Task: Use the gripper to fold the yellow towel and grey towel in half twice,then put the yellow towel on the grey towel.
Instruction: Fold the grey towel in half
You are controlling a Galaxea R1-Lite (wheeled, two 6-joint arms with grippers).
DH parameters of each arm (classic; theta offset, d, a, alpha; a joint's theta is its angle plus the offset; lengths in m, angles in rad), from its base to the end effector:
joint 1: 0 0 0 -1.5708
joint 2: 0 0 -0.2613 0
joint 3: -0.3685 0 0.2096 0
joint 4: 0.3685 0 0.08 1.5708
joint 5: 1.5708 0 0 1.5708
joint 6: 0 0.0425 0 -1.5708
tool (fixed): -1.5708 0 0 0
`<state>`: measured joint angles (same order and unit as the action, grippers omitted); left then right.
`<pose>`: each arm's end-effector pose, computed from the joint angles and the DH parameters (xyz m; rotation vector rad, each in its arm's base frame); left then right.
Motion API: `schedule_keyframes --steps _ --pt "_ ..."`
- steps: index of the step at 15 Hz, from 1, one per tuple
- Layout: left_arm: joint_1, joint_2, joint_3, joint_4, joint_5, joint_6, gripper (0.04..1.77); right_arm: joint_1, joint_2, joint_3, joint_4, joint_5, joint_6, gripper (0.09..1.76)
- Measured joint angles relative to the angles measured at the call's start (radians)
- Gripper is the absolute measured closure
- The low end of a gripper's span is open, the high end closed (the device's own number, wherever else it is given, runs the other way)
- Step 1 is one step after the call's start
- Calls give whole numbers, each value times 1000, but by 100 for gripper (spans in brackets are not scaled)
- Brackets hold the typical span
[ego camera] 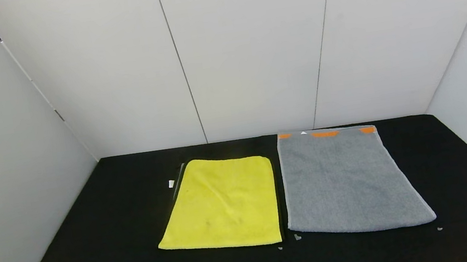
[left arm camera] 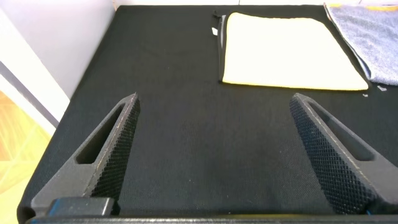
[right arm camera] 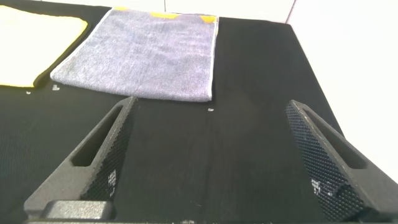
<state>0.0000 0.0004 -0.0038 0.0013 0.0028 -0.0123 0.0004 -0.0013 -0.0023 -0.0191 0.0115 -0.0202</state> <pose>0.0565 0.0001 0.0765 -0.0123 -0.0021 0.0028 0.0564 0.0005 0.0786 -0.0203 -0.0228 0.0117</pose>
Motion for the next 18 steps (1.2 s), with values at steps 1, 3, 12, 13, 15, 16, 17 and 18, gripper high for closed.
schedule_keyframes --steps 1,3,12,13,15,16,17,18 --pt "0 0 0 0 0 0 9 0 0 0 0 0 0 14" --pt "0 0 0 0 0 0 9 0 0 0 0 0 0 14" --pt "0 0 0 0 0 0 9 0 0 0 0 0 0 14" --pt "0 0 0 0 0 0 9 0 0 0 0 0 0 14" --pt "0 0 -6 0 -4 -2 9 1 0 -5 2 0 0 14" --pt "0 0 -28 6 -14 -5 9 2 0 -17 7 3 0 14" --pt "0 4 -61 16 -28 -6 9 3 2 -36 9 7 0 14" --pt "0 11 -99 26 -45 -6 9 3 7 -59 10 11 0 14"
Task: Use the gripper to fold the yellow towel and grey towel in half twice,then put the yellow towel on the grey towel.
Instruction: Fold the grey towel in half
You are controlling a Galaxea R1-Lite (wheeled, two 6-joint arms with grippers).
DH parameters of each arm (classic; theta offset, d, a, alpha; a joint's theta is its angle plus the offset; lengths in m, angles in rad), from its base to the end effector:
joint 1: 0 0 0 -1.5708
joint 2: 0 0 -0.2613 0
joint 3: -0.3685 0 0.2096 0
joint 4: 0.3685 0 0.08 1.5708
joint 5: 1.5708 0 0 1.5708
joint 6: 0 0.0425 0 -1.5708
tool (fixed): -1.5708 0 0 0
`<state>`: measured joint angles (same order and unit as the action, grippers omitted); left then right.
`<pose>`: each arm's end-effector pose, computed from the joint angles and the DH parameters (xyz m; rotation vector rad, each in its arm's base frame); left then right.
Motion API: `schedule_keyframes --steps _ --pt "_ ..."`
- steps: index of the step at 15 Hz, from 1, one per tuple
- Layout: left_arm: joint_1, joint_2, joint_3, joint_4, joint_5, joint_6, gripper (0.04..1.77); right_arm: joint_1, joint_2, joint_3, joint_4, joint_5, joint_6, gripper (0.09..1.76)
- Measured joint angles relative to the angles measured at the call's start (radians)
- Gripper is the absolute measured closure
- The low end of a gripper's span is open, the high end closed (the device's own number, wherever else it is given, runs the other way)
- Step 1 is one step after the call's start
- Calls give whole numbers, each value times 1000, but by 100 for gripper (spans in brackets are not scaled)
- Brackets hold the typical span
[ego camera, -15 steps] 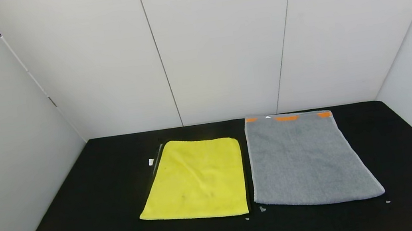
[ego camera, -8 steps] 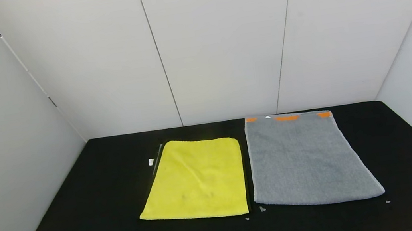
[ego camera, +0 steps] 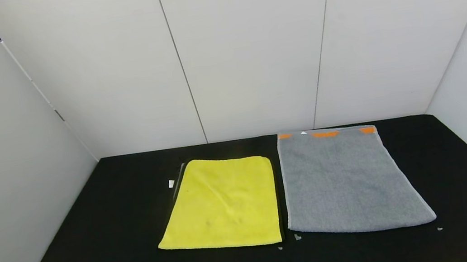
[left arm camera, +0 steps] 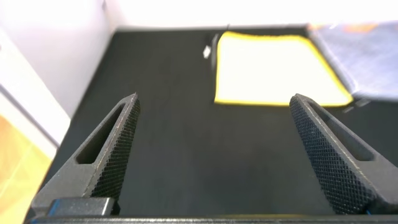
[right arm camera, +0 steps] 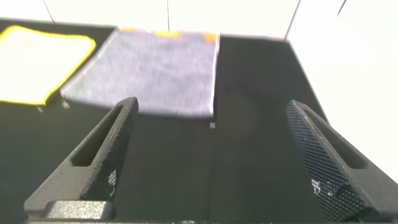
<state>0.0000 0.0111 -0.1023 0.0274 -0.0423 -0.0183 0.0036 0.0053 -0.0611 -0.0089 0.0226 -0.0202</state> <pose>0.0488 -0.0018 0.1037 -0.0169 -0.0634 -0.0429 0.0519 0.0011 0.0956 -0.0208 -0.0650 0.0255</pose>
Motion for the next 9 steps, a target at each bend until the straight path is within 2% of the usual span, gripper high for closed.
schedule_keyframes --steps 2,5,9 --pt "0 33 -92 36 -39 6 9 -2 21 -60 8 7 0 14" --pt "-2 133 -232 87 -96 15 9 -6 72 -183 90 9 0 14" --pt "-2 335 -378 90 -120 55 9 -8 203 -316 125 7 0 14"
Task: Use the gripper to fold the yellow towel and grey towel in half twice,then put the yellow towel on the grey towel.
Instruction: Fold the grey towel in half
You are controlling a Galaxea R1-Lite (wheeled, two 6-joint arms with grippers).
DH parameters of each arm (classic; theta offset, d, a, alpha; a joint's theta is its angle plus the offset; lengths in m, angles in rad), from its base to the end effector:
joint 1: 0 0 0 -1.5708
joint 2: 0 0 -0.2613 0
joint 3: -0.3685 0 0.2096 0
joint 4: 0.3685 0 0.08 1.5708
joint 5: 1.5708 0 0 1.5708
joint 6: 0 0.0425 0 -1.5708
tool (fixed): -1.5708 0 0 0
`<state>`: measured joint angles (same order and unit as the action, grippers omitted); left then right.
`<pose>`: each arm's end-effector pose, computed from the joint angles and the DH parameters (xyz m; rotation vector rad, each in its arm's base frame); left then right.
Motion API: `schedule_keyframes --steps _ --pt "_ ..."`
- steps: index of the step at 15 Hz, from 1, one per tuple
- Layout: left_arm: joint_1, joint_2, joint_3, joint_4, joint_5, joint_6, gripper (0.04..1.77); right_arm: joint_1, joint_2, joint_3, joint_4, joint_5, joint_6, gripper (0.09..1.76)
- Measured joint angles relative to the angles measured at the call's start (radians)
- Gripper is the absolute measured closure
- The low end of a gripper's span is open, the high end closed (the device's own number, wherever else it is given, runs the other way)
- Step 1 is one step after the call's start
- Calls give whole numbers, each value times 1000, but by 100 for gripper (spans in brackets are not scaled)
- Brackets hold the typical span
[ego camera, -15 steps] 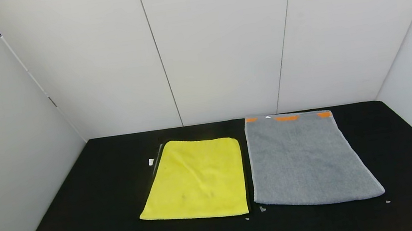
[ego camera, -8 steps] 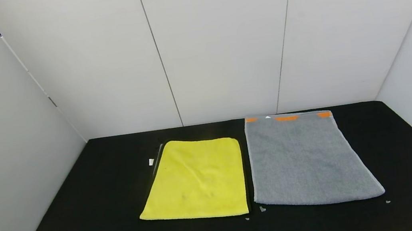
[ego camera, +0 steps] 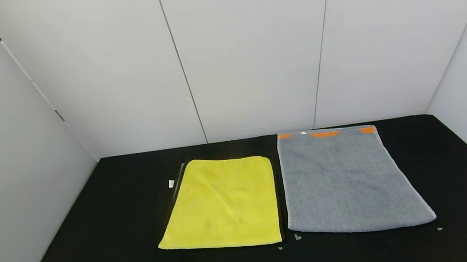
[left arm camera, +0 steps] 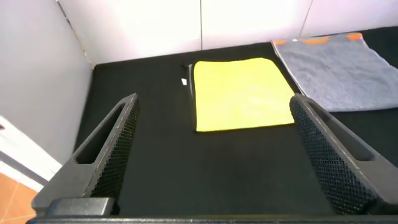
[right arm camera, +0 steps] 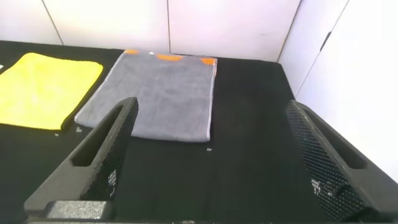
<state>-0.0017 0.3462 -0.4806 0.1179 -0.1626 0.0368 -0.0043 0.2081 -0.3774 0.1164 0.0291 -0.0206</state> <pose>0.0598 -0.0070 0.1917 0.0380 -0.0195 -0.1640 0.0467 0.0010 0.1678 -0.0215 -0.0531 0.0242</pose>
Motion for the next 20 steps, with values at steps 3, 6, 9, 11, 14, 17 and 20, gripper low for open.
schedule_keyframes --steps 3,6,9,11,14,17,20 --pt "-1 174 -88 -3 -39 7 9 0 134 -72 -3 -3 11 14" --pt "-11 357 -153 -41 -84 8 9 9 268 -132 -10 -7 35 14" --pt "-73 541 -192 -137 -38 6 9 9 392 -186 -12 -9 44 14" --pt "-157 655 -218 -179 43 2 9 4 475 -218 -13 -8 70 14" --pt "-292 817 -261 -233 127 -7 9 1 591 -246 -37 -7 92 14" --pt "-385 970 -338 -246 152 -37 9 -14 702 -251 -93 -3 96 14" --pt "-457 1125 -429 -252 156 -89 9 -70 814 -247 -144 69 96 14"
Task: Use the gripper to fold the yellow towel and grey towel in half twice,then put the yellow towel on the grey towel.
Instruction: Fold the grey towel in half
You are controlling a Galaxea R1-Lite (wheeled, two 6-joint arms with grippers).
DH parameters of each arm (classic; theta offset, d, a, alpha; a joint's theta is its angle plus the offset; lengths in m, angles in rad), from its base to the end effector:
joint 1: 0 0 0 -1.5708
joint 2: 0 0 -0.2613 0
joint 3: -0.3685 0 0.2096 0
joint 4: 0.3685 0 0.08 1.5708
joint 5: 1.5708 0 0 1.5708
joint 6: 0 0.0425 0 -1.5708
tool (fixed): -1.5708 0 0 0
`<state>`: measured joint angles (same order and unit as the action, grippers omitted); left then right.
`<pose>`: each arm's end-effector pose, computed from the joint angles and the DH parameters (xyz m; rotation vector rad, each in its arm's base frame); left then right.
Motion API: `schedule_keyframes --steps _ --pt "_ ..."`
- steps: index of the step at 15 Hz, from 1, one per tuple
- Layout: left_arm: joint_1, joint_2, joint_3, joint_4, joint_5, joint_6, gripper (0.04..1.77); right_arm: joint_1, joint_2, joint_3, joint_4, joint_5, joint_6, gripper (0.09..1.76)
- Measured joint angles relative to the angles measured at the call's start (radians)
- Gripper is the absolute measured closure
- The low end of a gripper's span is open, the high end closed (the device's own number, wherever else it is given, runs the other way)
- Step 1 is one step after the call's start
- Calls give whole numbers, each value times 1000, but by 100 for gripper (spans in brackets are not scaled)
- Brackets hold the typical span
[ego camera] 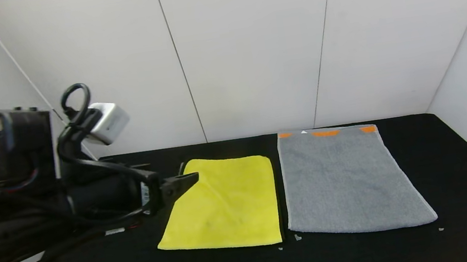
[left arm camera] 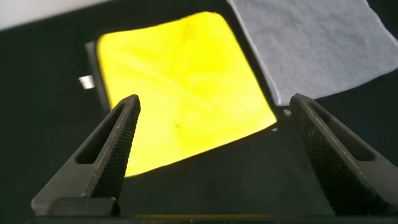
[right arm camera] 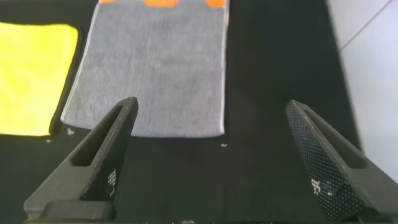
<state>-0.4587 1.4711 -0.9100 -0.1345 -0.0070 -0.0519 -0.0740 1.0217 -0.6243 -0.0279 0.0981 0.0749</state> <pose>0.2610 -0.1292 0.1692 0.0462 0.4311 -0.4474 0.1870 -0.0097 0.1727 0.1058 0.3689 0.0100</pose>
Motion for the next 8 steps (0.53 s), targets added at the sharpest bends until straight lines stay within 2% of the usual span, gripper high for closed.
schedule_keyframes --steps 4,8 --pt "-74 206 -106 -3 -5 -76 9 -118 151 5 -67 139 -5 14" --pt "-128 376 -195 -2 -75 -139 9 -160 316 16 -151 163 -7 14"
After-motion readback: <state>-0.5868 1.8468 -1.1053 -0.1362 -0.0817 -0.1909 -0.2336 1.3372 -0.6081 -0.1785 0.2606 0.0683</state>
